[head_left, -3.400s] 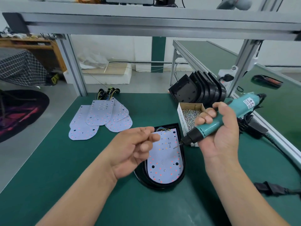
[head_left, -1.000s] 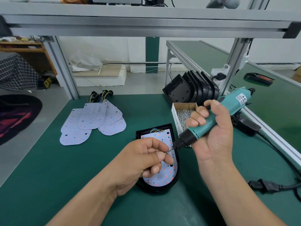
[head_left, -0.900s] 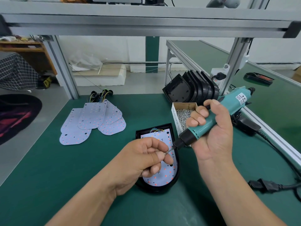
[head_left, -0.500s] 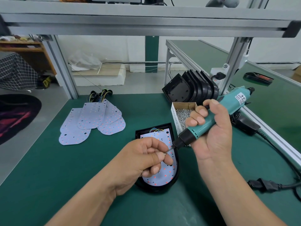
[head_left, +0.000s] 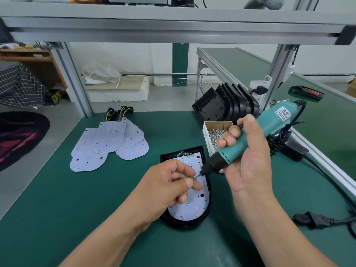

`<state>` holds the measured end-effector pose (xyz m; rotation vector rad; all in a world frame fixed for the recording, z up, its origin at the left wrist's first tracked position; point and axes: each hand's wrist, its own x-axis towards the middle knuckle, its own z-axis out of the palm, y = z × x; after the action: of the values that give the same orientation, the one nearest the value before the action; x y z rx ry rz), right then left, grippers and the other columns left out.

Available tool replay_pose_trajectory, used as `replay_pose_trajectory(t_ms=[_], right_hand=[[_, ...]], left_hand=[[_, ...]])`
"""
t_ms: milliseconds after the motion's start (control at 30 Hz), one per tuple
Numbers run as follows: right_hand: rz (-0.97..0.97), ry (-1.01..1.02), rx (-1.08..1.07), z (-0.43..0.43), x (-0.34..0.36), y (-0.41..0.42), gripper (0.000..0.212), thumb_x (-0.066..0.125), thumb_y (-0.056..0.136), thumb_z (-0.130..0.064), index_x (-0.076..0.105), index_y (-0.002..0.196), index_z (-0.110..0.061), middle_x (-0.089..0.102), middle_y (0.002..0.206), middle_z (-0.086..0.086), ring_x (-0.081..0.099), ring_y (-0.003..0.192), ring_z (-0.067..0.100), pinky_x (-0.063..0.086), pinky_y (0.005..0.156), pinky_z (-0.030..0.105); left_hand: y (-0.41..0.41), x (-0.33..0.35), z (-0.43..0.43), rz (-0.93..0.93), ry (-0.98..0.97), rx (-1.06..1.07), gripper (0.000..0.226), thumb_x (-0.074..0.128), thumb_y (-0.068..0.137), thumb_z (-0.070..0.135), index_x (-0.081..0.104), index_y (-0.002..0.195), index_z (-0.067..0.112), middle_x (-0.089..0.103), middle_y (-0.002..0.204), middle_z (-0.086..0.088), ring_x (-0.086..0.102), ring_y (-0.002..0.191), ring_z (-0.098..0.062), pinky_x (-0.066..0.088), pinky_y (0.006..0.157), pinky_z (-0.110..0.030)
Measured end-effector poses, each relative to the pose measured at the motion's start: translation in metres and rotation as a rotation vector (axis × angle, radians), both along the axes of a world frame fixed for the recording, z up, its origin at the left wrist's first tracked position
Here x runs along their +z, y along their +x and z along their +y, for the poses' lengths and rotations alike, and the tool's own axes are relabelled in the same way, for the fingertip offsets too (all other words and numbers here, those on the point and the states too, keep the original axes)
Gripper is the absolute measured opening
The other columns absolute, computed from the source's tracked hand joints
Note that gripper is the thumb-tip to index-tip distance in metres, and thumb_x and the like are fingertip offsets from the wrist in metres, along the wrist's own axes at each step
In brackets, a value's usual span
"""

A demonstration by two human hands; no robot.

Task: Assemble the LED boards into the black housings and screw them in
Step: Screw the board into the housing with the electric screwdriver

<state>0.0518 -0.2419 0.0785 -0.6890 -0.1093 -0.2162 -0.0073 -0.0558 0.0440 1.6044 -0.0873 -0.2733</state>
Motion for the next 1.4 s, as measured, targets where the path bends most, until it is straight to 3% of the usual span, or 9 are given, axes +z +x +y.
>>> replay_pose_trajectory(t_ms=[200,500,633,733,800,933,1033,1100,1400], right_hand=[[0.123,0.100,-0.021,0.001,-0.007,0.005,0.021,0.069,0.102,-0.032,0.059,0.094,-0.015,0.051,0.075,-0.002,0.049,0.059,0.011,0.050,0.060,0.026],[0.193,0.235,-0.020,-0.003,-0.010,0.010,0.025,0.070,0.101,-0.036,0.059,0.092,-0.014,0.051,0.075,-0.002,0.048,0.060,0.011,0.051,0.060,0.025],[0.177,0.280,-0.032,-0.009,-0.008,0.012,0.026,0.070,0.101,-0.035,0.059,0.092,-0.014,0.051,0.076,-0.002,0.048,0.061,0.010,0.051,0.061,0.025],[0.160,0.285,-0.064,-0.015,-0.007,0.013,0.024,0.072,0.100,-0.033,0.059,0.092,-0.014,0.052,0.075,-0.002,0.049,0.060,0.010,0.052,0.061,0.025],[0.156,0.274,-0.091,-0.019,-0.007,0.014,0.023,0.072,0.100,-0.031,0.058,0.092,-0.014,0.053,0.074,-0.002,0.050,0.059,0.010,0.052,0.061,0.025],[0.149,0.257,-0.117,-0.024,-0.009,0.019,0.021,0.071,0.100,-0.028,0.058,0.093,-0.013,0.053,0.074,-0.001,0.049,0.060,0.011,0.052,0.061,0.027],[0.147,0.236,-0.123,-0.026,-0.011,0.021,0.020,0.073,0.099,-0.026,0.059,0.093,-0.013,0.052,0.074,-0.001,0.050,0.061,0.011,0.052,0.062,0.028],[0.153,0.219,-0.138,-0.028,-0.013,0.023,0.019,0.072,0.099,-0.026,0.059,0.092,-0.014,0.052,0.074,-0.002,0.050,0.061,0.011,0.052,0.061,0.028],[0.128,0.054,-0.226,-0.027,-0.017,0.030,0.016,0.071,0.097,-0.019,0.056,0.096,-0.015,0.053,0.074,0.000,0.049,0.060,0.013,0.051,0.060,0.030]], left_hand=[[0.000,0.000,-0.001,-0.010,-0.029,0.014,0.014,0.064,0.101,0.001,0.065,0.114,0.008,0.081,0.100,-0.010,0.052,0.057,-0.012,0.036,0.049,-0.019],[-0.001,0.002,0.000,0.066,-0.152,-0.005,0.034,0.068,0.093,0.032,0.069,0.121,0.011,0.080,0.104,-0.014,0.050,0.060,-0.013,0.040,0.051,-0.019],[0.008,0.001,0.010,0.107,-0.211,0.129,0.027,0.068,0.104,0.033,0.072,0.113,0.007,0.074,0.088,-0.011,0.043,0.055,-0.013,0.033,0.045,-0.019],[0.025,-0.005,0.028,0.026,0.058,0.372,0.015,0.069,0.102,0.032,0.076,0.097,0.019,0.060,0.068,0.005,0.040,0.049,-0.008,0.034,0.048,-0.020],[0.036,-0.010,0.040,-0.054,0.377,0.482,0.022,0.075,0.095,0.045,0.075,0.107,0.026,0.055,0.067,0.013,0.048,0.054,-0.004,0.041,0.058,-0.027],[0.044,-0.011,0.034,0.032,0.710,0.409,0.075,0.066,0.077,0.081,0.062,0.132,0.030,0.069,0.113,0.013,0.066,0.107,-0.014,0.051,0.088,-0.035],[0.044,-0.012,0.018,-0.008,0.941,0.345,0.068,0.054,0.065,0.091,0.063,0.095,0.031,0.072,0.089,0.020,0.069,0.085,-0.007,0.051,0.073,-0.032],[0.043,-0.011,0.015,-0.002,0.940,0.343,0.065,0.059,0.062,0.089,0.058,0.089,0.030,0.069,0.081,0.017,0.066,0.077,-0.005,0.046,0.066,-0.031],[0.050,-0.015,0.030,0.019,0.680,0.223,0.058,0.077,0.060,0.073,0.065,0.091,0.025,0.075,0.086,0.009,0.073,0.085,-0.017,0.059,0.087,-0.042]])
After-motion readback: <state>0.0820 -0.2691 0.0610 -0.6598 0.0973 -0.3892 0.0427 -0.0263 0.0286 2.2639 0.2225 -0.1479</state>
